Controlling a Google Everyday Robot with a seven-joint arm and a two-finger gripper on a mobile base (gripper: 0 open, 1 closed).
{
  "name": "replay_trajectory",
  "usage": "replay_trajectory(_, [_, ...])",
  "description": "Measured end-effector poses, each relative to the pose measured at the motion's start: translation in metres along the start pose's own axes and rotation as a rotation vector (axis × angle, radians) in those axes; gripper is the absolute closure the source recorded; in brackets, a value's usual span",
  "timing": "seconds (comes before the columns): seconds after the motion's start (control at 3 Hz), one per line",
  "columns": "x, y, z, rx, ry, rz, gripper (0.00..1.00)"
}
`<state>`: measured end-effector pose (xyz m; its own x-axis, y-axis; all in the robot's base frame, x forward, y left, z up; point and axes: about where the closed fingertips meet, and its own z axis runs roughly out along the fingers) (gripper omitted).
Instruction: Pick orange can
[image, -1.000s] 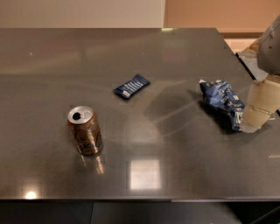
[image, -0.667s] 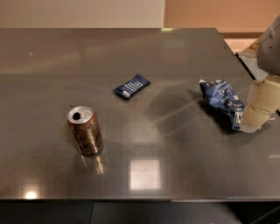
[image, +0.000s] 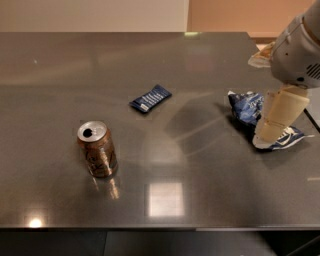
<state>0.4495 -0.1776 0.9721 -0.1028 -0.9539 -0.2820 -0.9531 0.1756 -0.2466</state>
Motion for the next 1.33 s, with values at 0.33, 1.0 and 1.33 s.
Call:
replay_trajectory(0.33, [-0.036, 0.003, 0.011, -0.019, -0.08, -0.061, 0.0])
replay_trajectory(1.0, [-0.117, 0.018, 0.041, -0.087, -0.229, -0.183, 0.0])
replay_trajectory(1.33, [-0.155, 0.03, 0.06, -0.133, -0.299, -0.22, 0.0])
